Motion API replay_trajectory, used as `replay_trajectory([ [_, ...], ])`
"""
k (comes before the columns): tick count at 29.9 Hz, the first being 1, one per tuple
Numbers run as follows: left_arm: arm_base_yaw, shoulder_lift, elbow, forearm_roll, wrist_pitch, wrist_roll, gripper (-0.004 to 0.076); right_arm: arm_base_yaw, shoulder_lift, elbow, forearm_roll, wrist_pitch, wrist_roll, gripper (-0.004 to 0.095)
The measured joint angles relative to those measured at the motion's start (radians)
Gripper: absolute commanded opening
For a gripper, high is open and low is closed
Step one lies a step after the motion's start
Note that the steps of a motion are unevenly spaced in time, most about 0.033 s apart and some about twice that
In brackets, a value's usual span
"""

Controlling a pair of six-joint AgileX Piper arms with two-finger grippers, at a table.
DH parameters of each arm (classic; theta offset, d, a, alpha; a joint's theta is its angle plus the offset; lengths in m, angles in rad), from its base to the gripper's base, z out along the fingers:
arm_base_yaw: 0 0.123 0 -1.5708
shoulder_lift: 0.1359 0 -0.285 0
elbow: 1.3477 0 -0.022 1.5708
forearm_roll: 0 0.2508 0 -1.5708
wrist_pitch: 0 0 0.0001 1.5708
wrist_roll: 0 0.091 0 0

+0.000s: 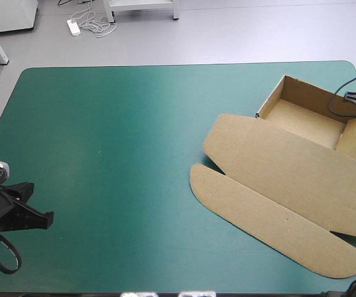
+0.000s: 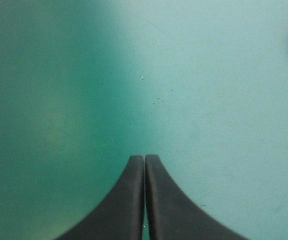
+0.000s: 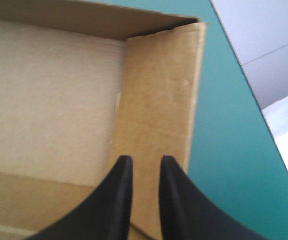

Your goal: Fold the box

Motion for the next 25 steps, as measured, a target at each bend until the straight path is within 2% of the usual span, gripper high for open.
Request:
replay_trajectory([
  [4,0.0,-0.048,0.117,0.025,-0.078,0.0,-0.0009,0.118,-0.144,0.145,0.028,-0.019,-0.033,-0.0019],
  [8,0.0,-0.14,0.285,0.029,-0.176,0.0,-0.0009,0.254,-0.328,0.351,0.035,-0.146,-0.04,-0.0019],
  [16,0.0,-0.251,0.508,0.024,-0.297,0.0,-0.0008,0.472,-0.734,0.772,0.05,-0.386,-0.029,-0.0017],
  [20,0.0,-0.301,0.593,0.018,-0.391,0.0,-0.0008,0.537,-0.924,0.96,0.054,-0.467,-0.026,-0.0017],
  [25,0.0,-0.348,0.688,0.015,-0.48,0.0,-0.0009,0.556,-1.132,1.164,0.065,-0.528,-0.034,-0.0017],
])
